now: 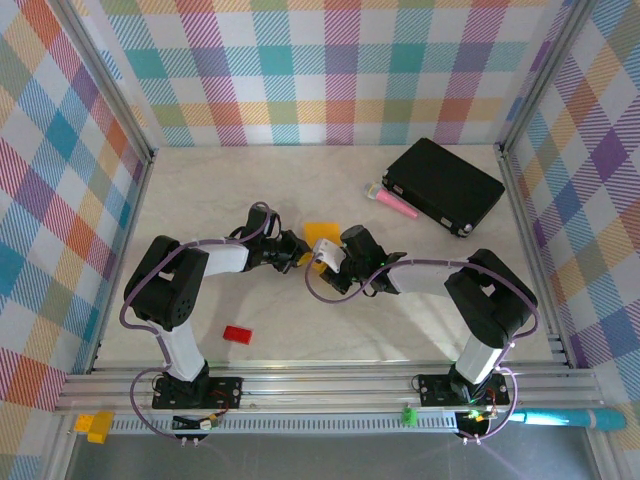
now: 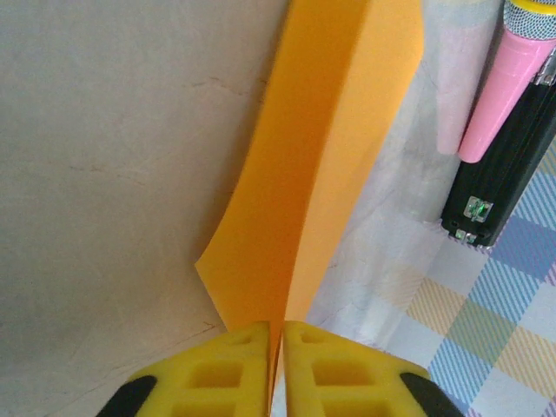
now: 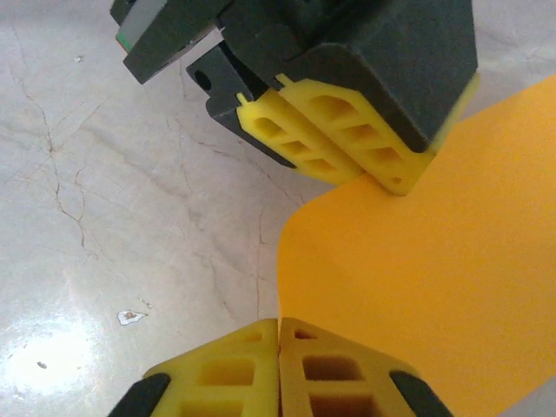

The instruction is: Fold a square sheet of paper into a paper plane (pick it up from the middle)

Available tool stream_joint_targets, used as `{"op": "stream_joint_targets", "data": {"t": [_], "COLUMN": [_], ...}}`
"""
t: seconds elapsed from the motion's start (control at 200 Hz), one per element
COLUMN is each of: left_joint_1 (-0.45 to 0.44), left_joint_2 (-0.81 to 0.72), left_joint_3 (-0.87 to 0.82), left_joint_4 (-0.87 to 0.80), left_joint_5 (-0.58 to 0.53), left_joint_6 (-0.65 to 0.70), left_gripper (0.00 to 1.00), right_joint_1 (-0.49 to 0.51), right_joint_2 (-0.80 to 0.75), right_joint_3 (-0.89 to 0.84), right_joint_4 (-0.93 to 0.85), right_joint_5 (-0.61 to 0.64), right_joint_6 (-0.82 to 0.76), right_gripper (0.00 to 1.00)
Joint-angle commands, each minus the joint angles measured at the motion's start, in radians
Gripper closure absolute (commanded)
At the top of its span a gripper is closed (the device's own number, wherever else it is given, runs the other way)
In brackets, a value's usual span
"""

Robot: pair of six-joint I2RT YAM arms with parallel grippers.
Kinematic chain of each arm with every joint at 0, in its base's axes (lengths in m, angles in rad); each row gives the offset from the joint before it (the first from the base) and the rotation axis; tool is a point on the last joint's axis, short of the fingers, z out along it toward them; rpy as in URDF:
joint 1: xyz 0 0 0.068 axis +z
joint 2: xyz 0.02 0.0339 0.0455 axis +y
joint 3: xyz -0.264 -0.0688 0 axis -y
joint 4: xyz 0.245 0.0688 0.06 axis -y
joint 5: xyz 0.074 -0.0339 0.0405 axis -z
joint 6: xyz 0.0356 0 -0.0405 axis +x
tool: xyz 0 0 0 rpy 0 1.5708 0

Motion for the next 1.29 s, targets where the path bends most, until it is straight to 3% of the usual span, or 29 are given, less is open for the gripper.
{"op": "stream_joint_targets", "data": {"t": [0.0,0.14,0.31,0.665,1.0,1.29], "left_joint_1": [0.03,0.052,0.035,-0.033,-0.043,-0.043], "left_joint_2": [-0.076,-0.154,-0.134,0.095,0.199,0.237], "left_joint_3": [-0.008,0.035,0.101,0.243,0.311,0.307], "left_joint_4": [-0.098,-0.205,-0.205,-0.22,-0.393,-0.446], "left_joint_5": [-0.025,-0.069,-0.031,-0.009,-0.093,-0.101], "left_joint_6": [0.048,0.144,0.189,0.235,0.35,0.384], "left_gripper": [0.8,0.68,0.66,0.81,0.96,0.99], "right_joint_1": [0.007,0.006,0.004,0.003,-0.036,-0.079], "right_joint_2": [0.001,-0.013,-0.017,0.024,0.044,0.054], "right_joint_3": [0.026,0.031,0.031,0.06,0.062,0.064], "right_joint_4": [-0.039,-0.08,-0.12,-0.141,-0.109,-0.08], "right_joint_5": [-0.05,-0.087,-0.175,-0.213,-0.245,-0.243], "right_joint_6": [0.043,0.112,0.185,0.305,0.395,0.461], "right_gripper": [0.96,0.99,1.0,1.0,1.0,1.0]}}
